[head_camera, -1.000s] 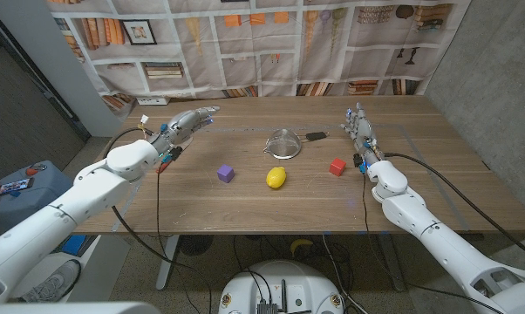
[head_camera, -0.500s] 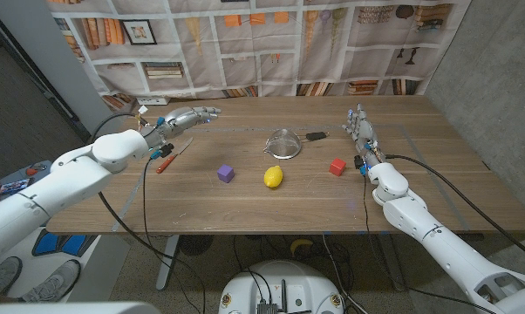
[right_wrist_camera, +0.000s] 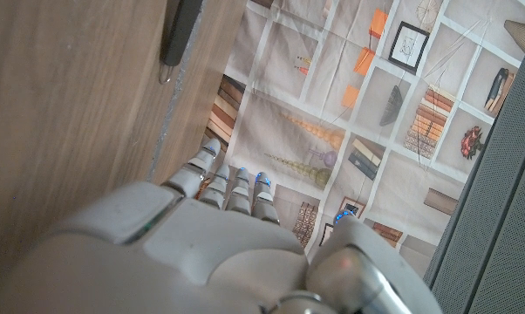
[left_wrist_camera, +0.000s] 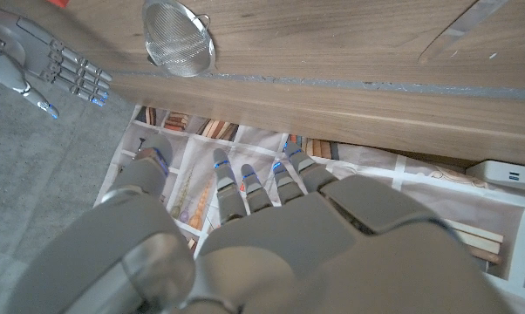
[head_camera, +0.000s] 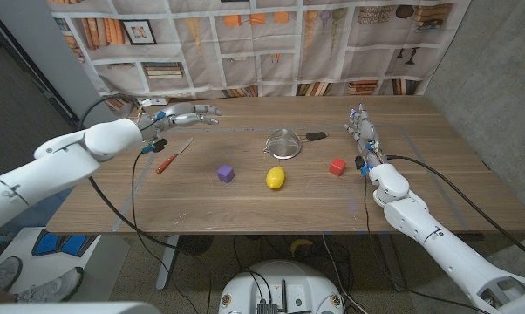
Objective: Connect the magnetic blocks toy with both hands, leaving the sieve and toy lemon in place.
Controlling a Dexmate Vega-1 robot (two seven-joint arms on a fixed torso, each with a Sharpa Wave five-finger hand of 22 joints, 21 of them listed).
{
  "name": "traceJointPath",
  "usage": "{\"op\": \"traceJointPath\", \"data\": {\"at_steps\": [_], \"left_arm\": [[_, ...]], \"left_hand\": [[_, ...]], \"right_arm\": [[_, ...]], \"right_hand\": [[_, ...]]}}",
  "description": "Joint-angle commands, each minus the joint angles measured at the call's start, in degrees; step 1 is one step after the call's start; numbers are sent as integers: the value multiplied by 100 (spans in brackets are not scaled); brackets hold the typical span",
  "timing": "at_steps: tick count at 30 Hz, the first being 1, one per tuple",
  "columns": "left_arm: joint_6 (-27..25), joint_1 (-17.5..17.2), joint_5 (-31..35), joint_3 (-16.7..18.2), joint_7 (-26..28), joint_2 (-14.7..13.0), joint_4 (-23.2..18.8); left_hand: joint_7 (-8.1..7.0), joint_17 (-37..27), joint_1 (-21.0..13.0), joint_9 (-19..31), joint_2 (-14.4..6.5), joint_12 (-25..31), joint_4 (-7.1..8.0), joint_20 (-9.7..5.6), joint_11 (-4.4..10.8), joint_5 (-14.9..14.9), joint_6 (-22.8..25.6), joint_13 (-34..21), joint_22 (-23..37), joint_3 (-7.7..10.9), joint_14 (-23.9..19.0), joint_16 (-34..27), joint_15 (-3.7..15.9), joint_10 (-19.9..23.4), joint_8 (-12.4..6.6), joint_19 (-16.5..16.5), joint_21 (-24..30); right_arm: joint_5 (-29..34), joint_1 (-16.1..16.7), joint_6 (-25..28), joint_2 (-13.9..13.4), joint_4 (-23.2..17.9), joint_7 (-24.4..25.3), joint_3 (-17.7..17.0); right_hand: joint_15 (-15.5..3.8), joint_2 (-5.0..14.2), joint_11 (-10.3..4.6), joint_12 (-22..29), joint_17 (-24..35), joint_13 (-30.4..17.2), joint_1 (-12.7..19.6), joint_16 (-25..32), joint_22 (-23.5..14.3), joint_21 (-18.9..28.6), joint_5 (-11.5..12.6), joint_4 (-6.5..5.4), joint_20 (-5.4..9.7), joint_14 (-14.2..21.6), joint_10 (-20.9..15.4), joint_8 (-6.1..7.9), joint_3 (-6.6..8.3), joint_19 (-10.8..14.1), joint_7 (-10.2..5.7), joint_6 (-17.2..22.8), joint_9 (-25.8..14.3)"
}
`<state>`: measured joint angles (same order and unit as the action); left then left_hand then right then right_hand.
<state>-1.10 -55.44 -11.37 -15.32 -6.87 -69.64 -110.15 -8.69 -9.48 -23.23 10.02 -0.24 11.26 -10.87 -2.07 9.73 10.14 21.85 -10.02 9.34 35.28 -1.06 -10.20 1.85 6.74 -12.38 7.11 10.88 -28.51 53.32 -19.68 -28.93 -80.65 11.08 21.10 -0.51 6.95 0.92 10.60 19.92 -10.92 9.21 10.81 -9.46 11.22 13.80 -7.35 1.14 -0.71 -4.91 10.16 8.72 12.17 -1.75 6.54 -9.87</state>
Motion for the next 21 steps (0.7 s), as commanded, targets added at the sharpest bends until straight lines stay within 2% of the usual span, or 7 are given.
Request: {"op": "traceJointPath", "data": {"at_steps": [1,9,12,15,21], "left_arm": [[-126,27,586,47,-268,-462,-302],[-299,160,988,14,-665,-780,-547],[-279,258,1300,-85,-735,-795,-581],[-180,403,1576,-221,-890,-753,-562],[19,722,2056,-444,-1233,-616,-485]], "left_hand": [[-39,-10,-98,7,35,32,-35,-242,45,39,55,-5,13,27,-31,-14,322,44,-42,83,7],[-142,-13,-319,11,235,7,-31,-307,117,45,87,-7,14,9,-27,2,382,67,-30,118,-10],[-268,-15,-439,16,346,2,-25,-293,149,43,132,-7,17,-7,-19,7,398,95,-39,116,-21],[-291,-18,-540,20,437,-28,-22,-281,165,41,142,-9,21,-22,38,24,462,45,-35,127,-21],[-318,-26,-801,26,639,-89,-6,-245,164,17,133,-13,29,-58,208,44,388,-164,-14,42,-47]], "right_arm": [[89,79,46,-45,-102,129,-32],[129,155,-128,16,-72,197,-57],[153,179,-154,35,-72,248,-67],[182,199,-229,71,-45,293,-77],[217,252,-297,104,-56,367,-100]], "right_hand": [[-32,46,-23,28,3,-9,24,31,-10,-15,48,-3,16,-15,-17,34,47,20,17,11,-16],[-33,49,-23,29,-15,-4,18,34,-10,-21,52,1,16,-15,-15,32,55,18,12,2,-16],[-36,50,-30,29,-22,-2,15,35,-10,-23,53,3,15,-15,-13,32,58,18,11,1,-16],[-30,53,-35,28,-31,0,13,36,-10,-25,55,5,19,-14,-8,32,63,18,11,-2,-15],[-34,59,-43,28,-48,4,8,40,-10,-28,58,9,15,-11,-5,35,73,21,6,4,-15]]}}
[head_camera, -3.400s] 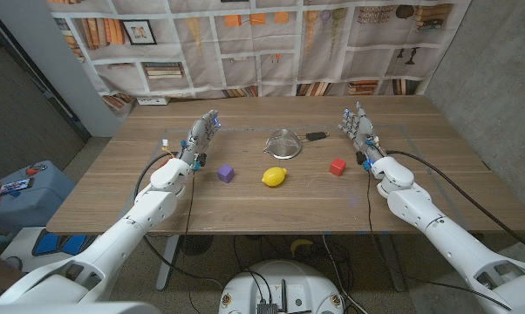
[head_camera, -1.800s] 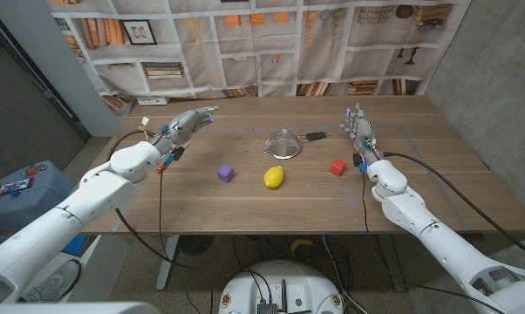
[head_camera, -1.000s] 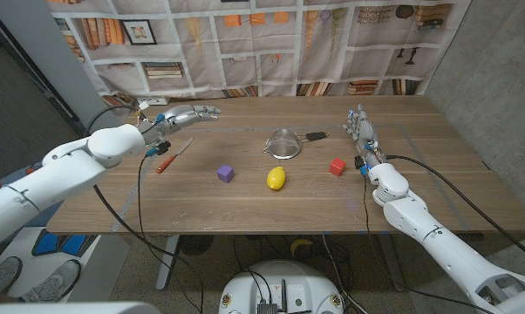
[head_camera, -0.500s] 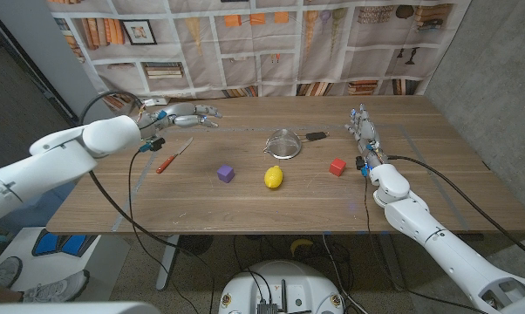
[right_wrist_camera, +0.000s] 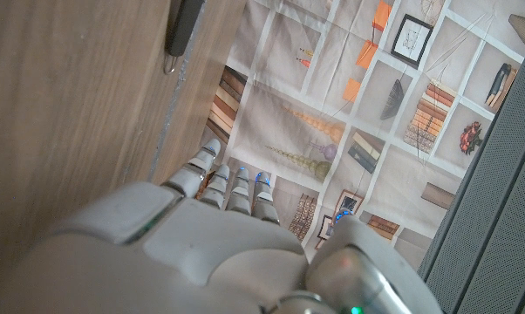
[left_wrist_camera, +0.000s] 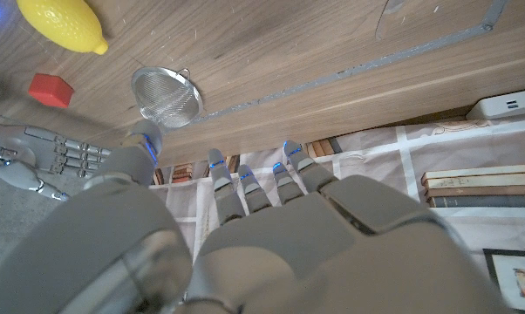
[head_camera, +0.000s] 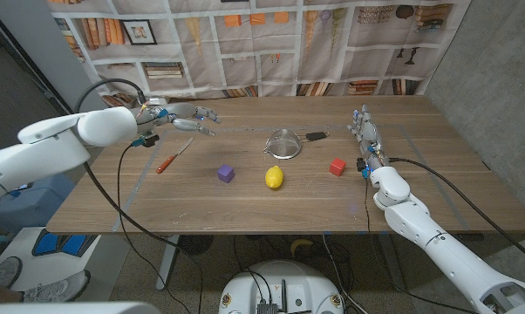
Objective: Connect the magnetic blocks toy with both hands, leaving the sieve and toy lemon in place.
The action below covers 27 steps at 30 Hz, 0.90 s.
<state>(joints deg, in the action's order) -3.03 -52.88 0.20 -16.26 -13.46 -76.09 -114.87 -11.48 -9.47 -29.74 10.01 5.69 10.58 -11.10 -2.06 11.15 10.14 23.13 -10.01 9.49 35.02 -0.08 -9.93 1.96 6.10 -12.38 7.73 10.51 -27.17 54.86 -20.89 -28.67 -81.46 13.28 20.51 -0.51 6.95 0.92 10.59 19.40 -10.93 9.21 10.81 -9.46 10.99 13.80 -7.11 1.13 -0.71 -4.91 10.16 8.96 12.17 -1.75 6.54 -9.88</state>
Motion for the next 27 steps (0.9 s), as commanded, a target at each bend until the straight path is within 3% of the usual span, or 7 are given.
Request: {"op": "traceJointPath", "data": {"at_steps": [1,6,14,27], "left_arm": [[244,514,925,-377,-648,58,11],[322,725,1364,-538,-924,137,4],[330,902,2093,-740,-1158,304,-67],[355,1037,2893,-1000,-1519,592,-93]], "left_hand": [[-58,-27,-180,27,68,-26,18,-249,23,13,-5,-14,14,-37,125,14,382,-126,-8,-26,-10],[-83,-29,-316,30,150,-29,23,-280,-25,-5,0,-15,14,-53,227,20,425,-207,-3,-82,-22],[-13,-29,-695,31,285,-46,52,-316,-109,-17,-49,-11,12,-115,643,38,282,-565,34,-513,-73],[31,-27,-938,29,346,-30,73,-268,-204,-7,-260,-9,8,-214,939,21,168,-769,107,-1157,-97]], "right_arm": [[104,113,-106,68,-21,207,-45],[125,134,-192,111,5,253,-65],[88,118,-245,148,86,216,-81],[116,-3,-240,183,254,234,-80]], "right_hand": [[-35,60,-43,29,3,5,8,40,-11,-6,58,-15,15,-12,-6,36,50,22,7,3,-15],[-38,63,-46,28,-8,7,4,41,-11,-8,60,-13,14,-14,1,35,57,22,8,0,-14],[-55,67,-47,27,-31,11,-5,38,-10,-18,64,-8,45,-31,11,35,70,8,0,-5,-14],[-59,72,-43,25,-57,15,-17,40,-10,-25,68,-4,49,-41,24,36,85,-2,-1,-5,-14]]}}
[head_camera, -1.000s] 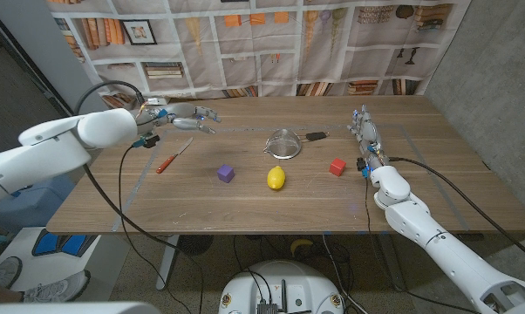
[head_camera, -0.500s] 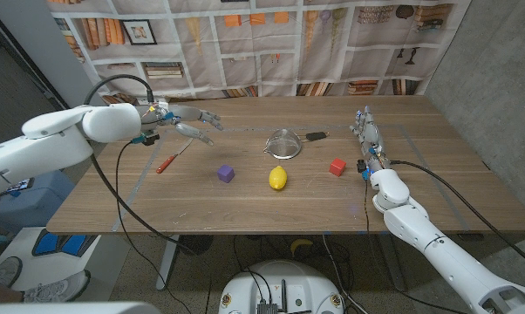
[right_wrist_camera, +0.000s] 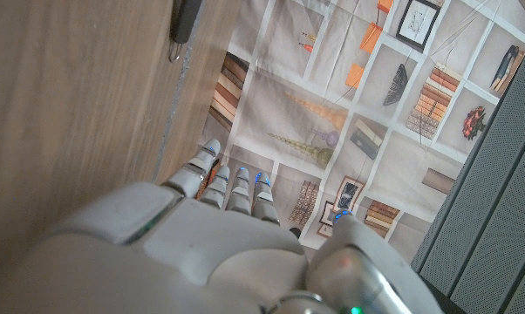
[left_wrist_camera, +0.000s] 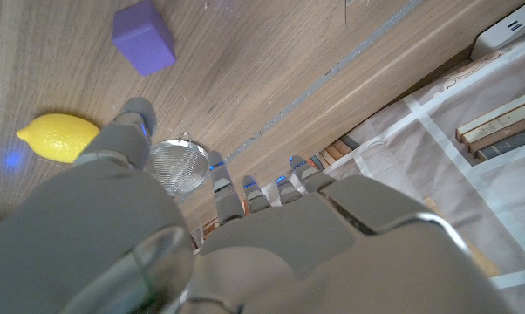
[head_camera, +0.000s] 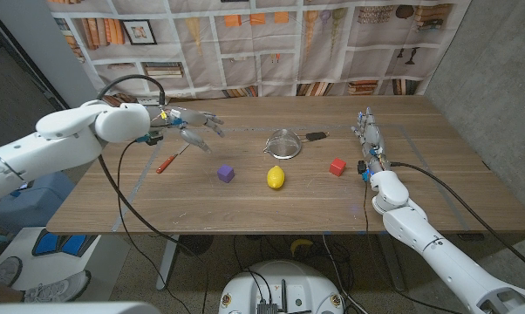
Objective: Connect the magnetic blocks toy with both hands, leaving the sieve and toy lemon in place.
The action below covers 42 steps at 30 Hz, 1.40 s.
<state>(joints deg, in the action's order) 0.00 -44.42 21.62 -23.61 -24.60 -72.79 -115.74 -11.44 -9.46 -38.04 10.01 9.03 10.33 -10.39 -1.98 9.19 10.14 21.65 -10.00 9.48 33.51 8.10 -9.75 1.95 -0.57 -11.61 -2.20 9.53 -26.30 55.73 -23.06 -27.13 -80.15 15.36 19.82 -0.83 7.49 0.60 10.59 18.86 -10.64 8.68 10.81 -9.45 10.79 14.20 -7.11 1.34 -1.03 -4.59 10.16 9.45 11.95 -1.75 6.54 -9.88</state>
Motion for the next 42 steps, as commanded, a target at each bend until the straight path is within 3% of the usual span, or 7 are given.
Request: {"op": "traceJointPath", "data": {"at_steps": [1,8,11,15,19,24,42], "left_arm": [[81,223,791,-301,-468,292,6],[157,235,982,-408,-562,467,38],[88,156,1115,-411,-527,477,-24],[-99,16,1223,-379,-479,483,-127],[-171,-74,1341,-378,-443,478,-181],[-288,-183,1434,-387,-443,485,-225],[-365,-455,1783,-512,-57,639,-145]], "left_hand": [[38,-28,-129,29,17,-19,7,-280,-26,-10,-145,-10,9,-86,198,10,119,-184,33,-250,8],[119,-31,-191,30,20,-46,31,-193,-160,-17,-363,-12,11,-207,522,11,-63,-626,52,-612,31],[257,-35,-210,32,0,-45,48,-130,-265,-23,-529,-13,15,-293,833,19,-205,-951,59,-858,33],[331,-37,-214,34,-28,-40,61,-95,-333,-20,-662,-13,18,-339,1011,14,-288,-1142,71,-1054,23],[400,-38,-214,35,-30,-34,63,-92,-366,-22,-741,-13,19,-359,1067,9,-332,-1204,84,-1111,29],[605,-40,-211,36,-37,-29,67,-64,-484,-22,-959,-14,20,-408,1162,-9,-387,-1387,108,-1183,55],[694,-40,-234,38,-59,10,63,32,-547,-17,-1072,-15,19,-433,1109,-53,-428,-1421,95,-1107,108]], "right_arm": [[32,-90,-8,24,116,35,-11],[45,-88,17,12,125,69,-18],[54,-72,30,10,120,106,-25],[44,-64,-20,28,162,107,-34],[48,-51,2,30,158,141,-37],[48,-49,-5,46,179,163,-39],[46,21,-65,56,163,201,-61]], "right_hand": [[-29,19,-11,26,-5,-13,36,40,-10,-5,28,-4,28,-11,-9,39,37,20,-2,0,-13],[-19,22,-10,27,-19,-11,29,41,-10,-7,30,-2,26,-14,-6,38,46,17,1,-4,-13],[-13,23,-9,28,-25,-11,26,43,-10,-7,31,-2,25,-14,-6,37,49,17,0,-5,-13],[-14,26,-9,28,-31,-10,19,45,-10,-8,32,-4,24,-15,-4,40,53,15,-2,0,-13],[-9,30,-11,30,-36,-9,10,50,-10,-9,33,-8,23,-10,-5,40,56,13,-5,0,-13],[2,34,-12,31,-44,-9,-6,54,-10,-10,34,-13,22,-10,-5,40,60,12,-4,-1,-13],[-9,40,-24,34,-75,-6,-44,64,-10,-8,40,-22,30,-11,-2,43,79,16,-15,6,-13]]}}
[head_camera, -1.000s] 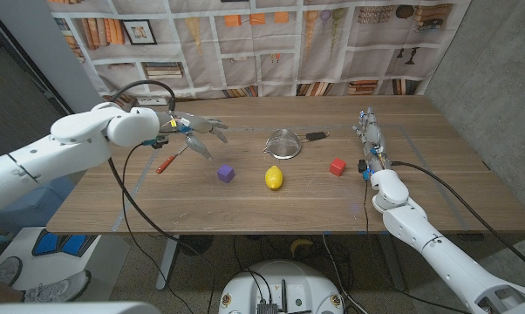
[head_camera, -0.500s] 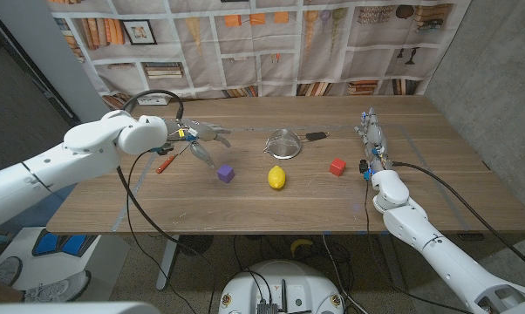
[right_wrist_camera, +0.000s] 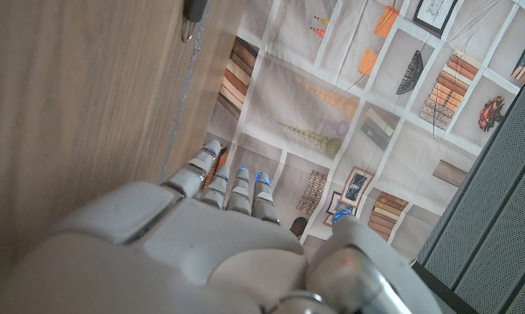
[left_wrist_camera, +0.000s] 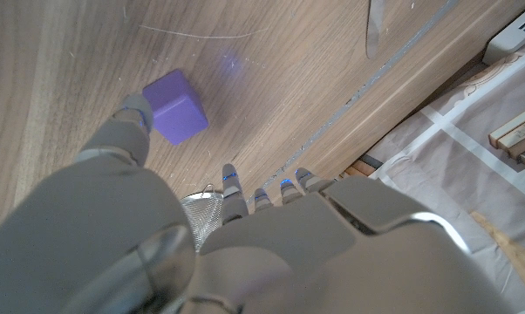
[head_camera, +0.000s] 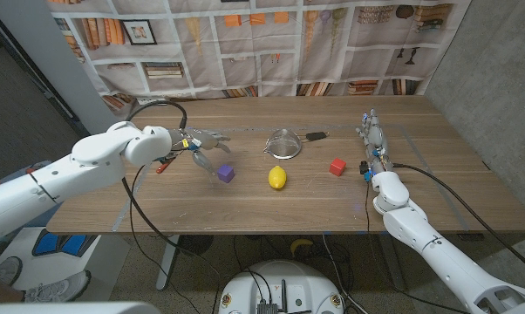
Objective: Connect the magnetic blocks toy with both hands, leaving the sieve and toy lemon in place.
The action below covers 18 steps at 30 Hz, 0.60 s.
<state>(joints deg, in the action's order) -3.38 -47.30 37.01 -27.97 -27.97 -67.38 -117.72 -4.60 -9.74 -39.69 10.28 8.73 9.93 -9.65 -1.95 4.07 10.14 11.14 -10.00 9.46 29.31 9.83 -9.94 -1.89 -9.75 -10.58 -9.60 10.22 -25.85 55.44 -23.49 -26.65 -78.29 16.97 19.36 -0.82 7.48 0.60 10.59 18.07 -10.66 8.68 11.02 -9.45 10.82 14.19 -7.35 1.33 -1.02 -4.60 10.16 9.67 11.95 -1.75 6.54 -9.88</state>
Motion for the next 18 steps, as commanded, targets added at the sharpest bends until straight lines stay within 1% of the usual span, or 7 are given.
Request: {"op": "traceJointPath", "data": {"at_steps": [1,8,15,18], "left_arm": [[-35,-199,289,-75,350,98,51],[-251,-361,407,-57,509,140,30],[-332,-461,524,-90,732,196,92],[-402,-522,577,-94,862,229,109]], "left_hand": [[-4,-12,-78,11,-38,60,-11,37,-29,-14,-12,-16,21,-11,919,-41,-50,-488,-18,-341,48],[-15,-11,-120,14,-78,91,-15,117,-36,0,-17,-16,20,1,836,-67,-42,-434,-38,-270,69],[-19,-10,-179,17,-112,128,-24,120,19,9,59,-17,19,15,718,-94,-31,-336,-87,-179,89],[-27,-9,-221,18,-124,164,-29,135,31,11,130,-17,19,19,645,-101,-30,-223,-122,-69,114]], "right_arm": [[-7,54,-57,14,-7,22,-17],[-15,102,-46,17,-32,58,-30],[-31,106,-46,14,-26,33,-30],[-35,103,-63,24,-8,26,-30]], "right_hand": [[-7,41,-20,35,2,-4,-46,43,-10,-10,41,1,31,-10,-3,43,58,17,-17,7,-13],[-14,48,-25,37,-11,-3,-57,48,-10,-10,45,0,36,-6,-6,44,70,20,-21,10,-13],[-20,57,-25,38,-24,-2,-66,52,-10,-8,49,-1,33,-3,-6,45,84,26,-29,11,-13],[-17,58,-30,38,-28,-2,-69,52,-10,-6,50,-1,37,-4,-7,44,88,34,-25,9,-13]]}}
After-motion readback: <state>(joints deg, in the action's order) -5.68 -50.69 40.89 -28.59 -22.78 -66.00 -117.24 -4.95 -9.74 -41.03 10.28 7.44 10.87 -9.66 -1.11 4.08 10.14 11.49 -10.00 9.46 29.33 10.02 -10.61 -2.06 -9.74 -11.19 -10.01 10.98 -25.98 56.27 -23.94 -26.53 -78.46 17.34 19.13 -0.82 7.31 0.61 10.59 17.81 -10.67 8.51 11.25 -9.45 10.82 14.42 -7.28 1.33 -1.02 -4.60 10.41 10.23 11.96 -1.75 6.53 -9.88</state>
